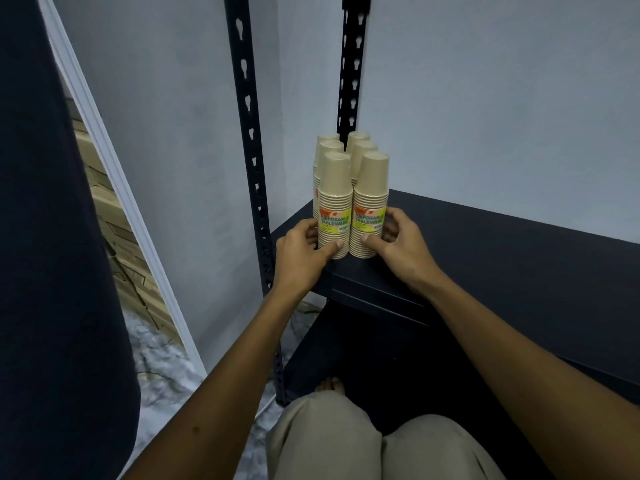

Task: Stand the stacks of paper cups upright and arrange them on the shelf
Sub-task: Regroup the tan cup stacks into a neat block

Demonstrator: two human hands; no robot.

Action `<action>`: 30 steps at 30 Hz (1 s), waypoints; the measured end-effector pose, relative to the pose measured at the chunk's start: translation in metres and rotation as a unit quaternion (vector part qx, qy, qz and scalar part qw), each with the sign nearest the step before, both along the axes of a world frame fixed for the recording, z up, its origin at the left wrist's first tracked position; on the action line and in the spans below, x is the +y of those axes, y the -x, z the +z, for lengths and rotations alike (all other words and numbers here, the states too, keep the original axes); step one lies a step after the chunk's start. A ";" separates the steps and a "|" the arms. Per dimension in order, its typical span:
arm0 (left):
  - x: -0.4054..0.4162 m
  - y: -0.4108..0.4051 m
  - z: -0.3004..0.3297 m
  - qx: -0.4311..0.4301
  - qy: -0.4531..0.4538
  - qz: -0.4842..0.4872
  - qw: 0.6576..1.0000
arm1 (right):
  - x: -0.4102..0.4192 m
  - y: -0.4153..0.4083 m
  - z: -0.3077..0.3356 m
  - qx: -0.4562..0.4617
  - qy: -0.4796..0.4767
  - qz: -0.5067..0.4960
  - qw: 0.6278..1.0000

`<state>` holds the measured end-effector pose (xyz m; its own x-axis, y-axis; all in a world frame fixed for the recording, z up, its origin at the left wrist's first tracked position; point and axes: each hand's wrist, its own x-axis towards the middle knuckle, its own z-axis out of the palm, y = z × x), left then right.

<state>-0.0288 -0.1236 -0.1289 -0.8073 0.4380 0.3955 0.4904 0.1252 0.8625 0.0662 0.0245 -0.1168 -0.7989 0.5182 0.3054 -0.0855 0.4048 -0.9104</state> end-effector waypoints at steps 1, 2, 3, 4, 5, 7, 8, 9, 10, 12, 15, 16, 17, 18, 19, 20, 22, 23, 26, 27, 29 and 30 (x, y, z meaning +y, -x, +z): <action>0.000 0.000 0.000 -0.004 -0.001 -0.003 1.000 | 0.000 -0.001 0.000 0.000 -0.002 0.001 1.000; 0.000 -0.001 0.001 -0.007 0.000 -0.006 1.000 | 0.000 -0.002 0.000 -0.001 -0.004 0.001 1.000; 0.000 -0.003 0.001 -0.008 0.001 -0.011 1.000 | 0.000 -0.004 0.001 -0.001 -0.006 0.001 1.000; 0.000 -0.004 0.002 -0.009 0.004 -0.015 1.000 | 0.001 -0.007 0.001 -0.002 -0.006 0.000 1.000; 0.000 -0.006 0.003 -0.010 0.006 -0.019 1.000 | 0.002 -0.010 0.001 -0.003 -0.007 0.000 1.000; 0.001 -0.011 0.005 -0.012 0.013 -0.029 0.999 | 0.005 -0.018 0.001 -0.006 -0.006 -0.002 1.000; 0.003 -0.014 0.006 -0.012 0.015 -0.035 0.999 | 0.007 -0.022 0.001 -0.007 -0.006 -0.005 1.000; 0.005 -0.018 0.007 -0.013 0.018 -0.042 0.999 | 0.010 -0.027 0.001 -0.008 -0.006 -0.008 1.000; 0.008 -0.021 0.008 -0.013 0.020 -0.049 0.998 | 0.012 -0.032 0.002 -0.009 -0.006 -0.011 1.000; 0.016 -0.029 0.010 -0.017 0.027 -0.062 0.998 | 0.019 -0.045 0.002 -0.014 -0.009 -0.019 1.000; 0.033 -0.041 0.013 -0.025 0.035 -0.087 0.995 | 0.031 -0.065 0.004 -0.016 -0.012 -0.037 0.999; 0.040 -0.045 0.013 -0.027 0.037 -0.099 0.994 | 0.036 -0.072 0.004 -0.017 -0.013 -0.045 0.999; 0.048 -0.049 0.014 -0.029 0.041 -0.112 0.992 | 0.041 -0.079 0.004 -0.018 -0.014 -0.054 0.998; 0.056 -0.052 0.015 -0.030 0.045 -0.125 0.991 | 0.046 -0.087 0.005 -0.019 -0.014 -0.063 0.998; 0.064 -0.056 0.015 -0.030 0.050 -0.135 0.989 | 0.052 -0.094 0.005 -0.020 -0.014 -0.072 0.997; 0.073 -0.060 0.016 -0.029 0.054 -0.145 0.987 | 0.057 -0.102 0.005 -0.021 -0.012 -0.082 0.996; 0.091 -0.067 0.015 -0.027 0.059 -0.163 0.985 | 0.069 -0.117 0.005 -0.021 -0.013 -0.103 0.994; 0.100 -0.072 0.015 -0.025 0.061 -0.171 0.983 | 0.075 -0.124 0.006 -0.021 -0.015 -0.114 0.993; 0.127 -0.083 0.015 -0.017 0.064 -0.194 0.979 | 0.093 -0.143 0.007 -0.026 -0.011 -0.143 0.989; 0.136 -0.086 0.015 -0.017 0.064 -0.203 0.977 | 0.098 -0.148 0.007 -0.026 -0.009 -0.155 0.988; 0.152 -0.090 0.015 -0.015 0.069 -0.215 0.974 | 0.109 -0.155 0.007 -0.027 -0.008 -0.177 0.984; 0.160 -0.091 0.015 -0.012 0.072 -0.218 0.973 | 0.113 -0.157 0.007 -0.027 -0.008 -0.187 0.982</action>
<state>0.0622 0.0359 -0.1136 -0.5405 0.7904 0.2883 0.5043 0.0301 0.8630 0.2230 0.1379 -0.1096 -0.5694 0.7731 0.2793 0.1192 0.4138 -0.9025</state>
